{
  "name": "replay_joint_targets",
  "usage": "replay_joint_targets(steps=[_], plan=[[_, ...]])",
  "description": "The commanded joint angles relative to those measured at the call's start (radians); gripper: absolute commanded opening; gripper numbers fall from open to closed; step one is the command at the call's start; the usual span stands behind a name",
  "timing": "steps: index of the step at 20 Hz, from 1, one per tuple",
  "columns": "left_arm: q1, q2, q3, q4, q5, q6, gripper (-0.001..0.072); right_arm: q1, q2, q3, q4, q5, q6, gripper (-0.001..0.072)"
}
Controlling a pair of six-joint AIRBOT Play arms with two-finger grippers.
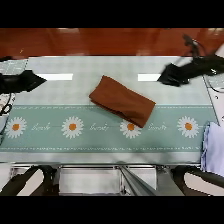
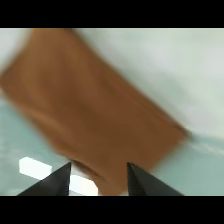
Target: Fold the shirts.
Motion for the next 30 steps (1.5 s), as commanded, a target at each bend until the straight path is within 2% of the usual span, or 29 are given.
replay_joint_targets(steps=[1, 3, 5, 7, 10, 17, 18, 20, 22, 27, 30], plan=[[0.086, 0.136, -0.114, -0.003, -0.011, -0.003, 0.0023, -0.187, 0.288, -0.389, -0.294, -0.164, 0.146, 0.0407], [0.057, 0.176, -0.222, -0.042, -0.01, -0.003, 0.0023, -0.242, 0.352, -0.649, -0.092, -0.361, 0.147, 0.0407], [0.015, 0.181, -0.311, -0.084, 0.002, 0.008, 0.0023, -0.24, 0.31, -0.79, 0.204, -0.461, -0.004, 0.0407], [-0.03, 0.174, -0.365, -0.085, 0.043, 0.008, 0.0023, -0.206, 0.189, -0.809, 0.418, -0.451, -0.153, 0.0408], [-0.068, 0.167, -0.388, -0.086, 0.067, 0.008, 0.0023, -0.133, -0.008, -0.76, 0.618, -0.394, -0.265, 0.0408], [-0.069, 0.167, -0.388, -0.1, 0.082, 0.008, 0.0023, 0.084, -0.248, -0.512, 0.647, -0.388, -0.235, 0.04], [-0.069, 0.167, -0.388, -0.1, 0.093, 0.007, 0.0023, 0.114, -0.261, -0.473, 0.653, -0.375, -0.225, 0.0307], [-0.069, 0.166, -0.388, -0.1, 0.105, 0.008, 0.0023, 0.164, -0.263, -0.384, 0.657, -0.347, -0.268, 0.0028], [-0.069, 0.166, -0.388, -0.1, 0.111, 0.008, 0.0023, 0.21, -0.263, -0.255, 0.616, -0.321, -0.264, 0.0026], [-0.069, 0.167, -0.388, -0.101, 0.111, 0.007, 0.0023, 0.233, -0.263, 0.166, 0.255, -0.195, -0.039, 0.0026], [-0.069, 0.166, -0.388, -0.119, 0.111, 0.007, 0.0023, 0.186, -0.263, 0.379, 0.116, -0.059, 0.045, 0.0026]])
